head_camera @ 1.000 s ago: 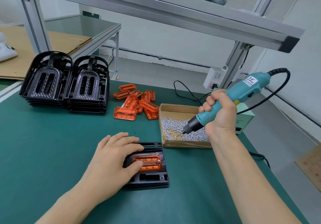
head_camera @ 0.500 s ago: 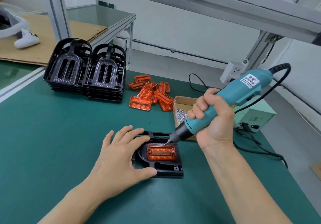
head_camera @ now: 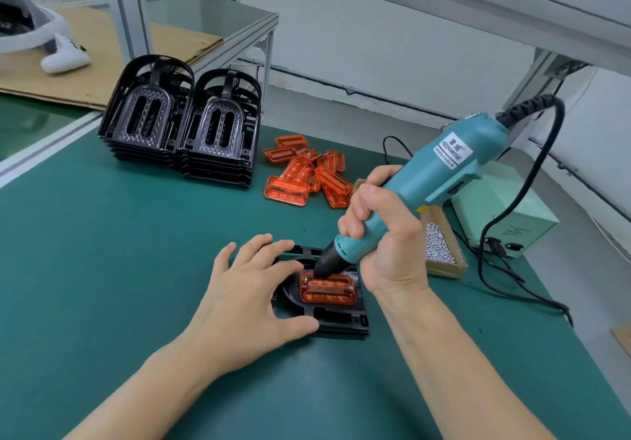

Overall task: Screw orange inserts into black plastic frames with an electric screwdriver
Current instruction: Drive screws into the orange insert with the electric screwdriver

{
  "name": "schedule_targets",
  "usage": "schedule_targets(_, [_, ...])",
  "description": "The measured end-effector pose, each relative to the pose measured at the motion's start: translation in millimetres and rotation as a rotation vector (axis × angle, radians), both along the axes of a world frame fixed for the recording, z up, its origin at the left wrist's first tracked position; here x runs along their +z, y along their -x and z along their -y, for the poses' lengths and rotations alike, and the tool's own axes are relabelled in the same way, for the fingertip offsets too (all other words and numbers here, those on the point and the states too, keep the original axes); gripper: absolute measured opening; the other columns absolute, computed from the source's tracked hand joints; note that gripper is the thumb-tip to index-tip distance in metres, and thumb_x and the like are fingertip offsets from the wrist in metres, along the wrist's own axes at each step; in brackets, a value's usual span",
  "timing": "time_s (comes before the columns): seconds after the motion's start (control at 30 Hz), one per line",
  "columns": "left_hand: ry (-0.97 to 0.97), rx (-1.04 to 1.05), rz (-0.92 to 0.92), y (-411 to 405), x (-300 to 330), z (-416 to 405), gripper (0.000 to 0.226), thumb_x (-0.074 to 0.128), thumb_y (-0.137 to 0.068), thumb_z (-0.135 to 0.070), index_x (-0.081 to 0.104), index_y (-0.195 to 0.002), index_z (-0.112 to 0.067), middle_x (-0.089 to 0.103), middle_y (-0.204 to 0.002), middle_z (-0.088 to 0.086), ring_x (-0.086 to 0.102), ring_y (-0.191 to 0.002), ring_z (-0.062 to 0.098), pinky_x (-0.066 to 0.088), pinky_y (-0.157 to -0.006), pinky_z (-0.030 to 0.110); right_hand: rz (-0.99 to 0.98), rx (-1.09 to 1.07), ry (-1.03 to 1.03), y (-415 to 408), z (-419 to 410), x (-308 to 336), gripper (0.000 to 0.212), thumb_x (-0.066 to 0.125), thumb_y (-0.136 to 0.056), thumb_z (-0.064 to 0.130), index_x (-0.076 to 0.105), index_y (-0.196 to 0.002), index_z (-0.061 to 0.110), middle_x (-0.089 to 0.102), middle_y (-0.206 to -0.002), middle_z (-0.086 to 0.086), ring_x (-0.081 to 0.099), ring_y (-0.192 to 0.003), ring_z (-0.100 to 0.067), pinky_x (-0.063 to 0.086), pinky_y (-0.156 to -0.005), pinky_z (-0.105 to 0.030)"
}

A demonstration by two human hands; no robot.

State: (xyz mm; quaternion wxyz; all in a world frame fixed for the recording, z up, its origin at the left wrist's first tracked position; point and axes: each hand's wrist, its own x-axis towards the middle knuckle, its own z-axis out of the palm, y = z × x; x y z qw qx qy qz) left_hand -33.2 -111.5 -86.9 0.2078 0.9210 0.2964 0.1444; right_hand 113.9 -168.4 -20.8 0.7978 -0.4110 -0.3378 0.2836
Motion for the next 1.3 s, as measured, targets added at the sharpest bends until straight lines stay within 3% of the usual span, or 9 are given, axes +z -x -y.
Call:
schedule_targets(0.37, [-0.011,0.003,-0.023,0.4,1.7,0.8,0.085,0.031,-0.055,-0.081,0.047,-0.13,-0.044,0.023,-0.149,-0.026,0.0,-0.141,-0.002,-0.005,-0.116,0.036,0.112,0.08,0.032,1.2,-7.7,-2.6,0.02,0.06,-0.068,0.003,0.053,-0.076,0.02,0.039,-0.053,-0.002,0.037,-0.037,-0.016,0.038,-0.047,-0.024])
schedule_targets(0.47, [-0.025,0.002,-0.039,-0.1,1.8,0.8,0.087,0.028,-0.054,-0.082,0.044,-0.131,-0.045,0.02,-0.149,-0.027,-0.001,-0.14,-0.002,-0.005,-0.116,0.035,0.151,0.105,0.03,1.2,-10.0,-1.8,0.017,0.061,-0.066,0.009,0.054,-0.069,0.024,0.038,-0.052,-0.002,0.036,-0.037,-0.015,0.039,-0.047,-0.024])
schedule_targets(0.6, [-0.009,0.006,-0.025,0.1,1.7,1.0,0.085,0.033,-0.056,-0.081,0.046,-0.131,-0.044,0.022,-0.149,-0.025,0.001,-0.141,-0.001,-0.005,-0.116,0.035,0.169,0.097,0.049,0.8,-11.5,-2.0,0.022,0.056,-0.075,-0.001,0.05,-0.067,0.018,0.041,-0.051,0.0,0.038,-0.037,-0.015,0.04,-0.048,-0.023])
schedule_targets(0.9, [-0.03,0.012,-0.037,-0.3,1.4,1.0,0.089,0.027,-0.054,-0.082,0.046,-0.131,-0.043,0.02,-0.149,-0.027,0.0,-0.141,-0.002,-0.005,-0.115,0.034,0.226,0.222,0.051,2.1,-11.3,2.7,0.016,0.054,-0.075,-0.001,0.05,-0.079,0.013,0.041,-0.053,-0.005,0.037,-0.036,-0.016,0.04,-0.048,-0.025])
schedule_targets(1.13, [-0.041,0.015,-0.053,0.0,1.9,1.2,0.086,0.024,-0.054,-0.082,0.045,-0.13,-0.047,0.02,-0.148,-0.029,0.001,-0.14,-0.003,-0.004,-0.114,0.033,0.024,-0.007,0.061,-0.8,-11.0,-1.4,0.022,0.056,-0.071,0.001,0.053,-0.066,0.022,0.041,-0.052,0.0,0.039,-0.038,-0.014,0.038,-0.047,-0.024])
schedule_targets(1.3, [-0.036,0.028,-0.063,-1.6,3.4,0.2,0.09,0.023,-0.053,-0.082,0.041,-0.133,-0.046,0.019,-0.148,-0.03,0.0,-0.14,-0.003,-0.009,-0.114,0.037,-0.081,-0.017,0.036,-8.6,-5.5,7.2,0.018,0.055,-0.069,0.003,0.051,-0.067,0.021,0.039,-0.054,0.001,0.036,-0.04,-0.013,0.035,-0.044,-0.022])
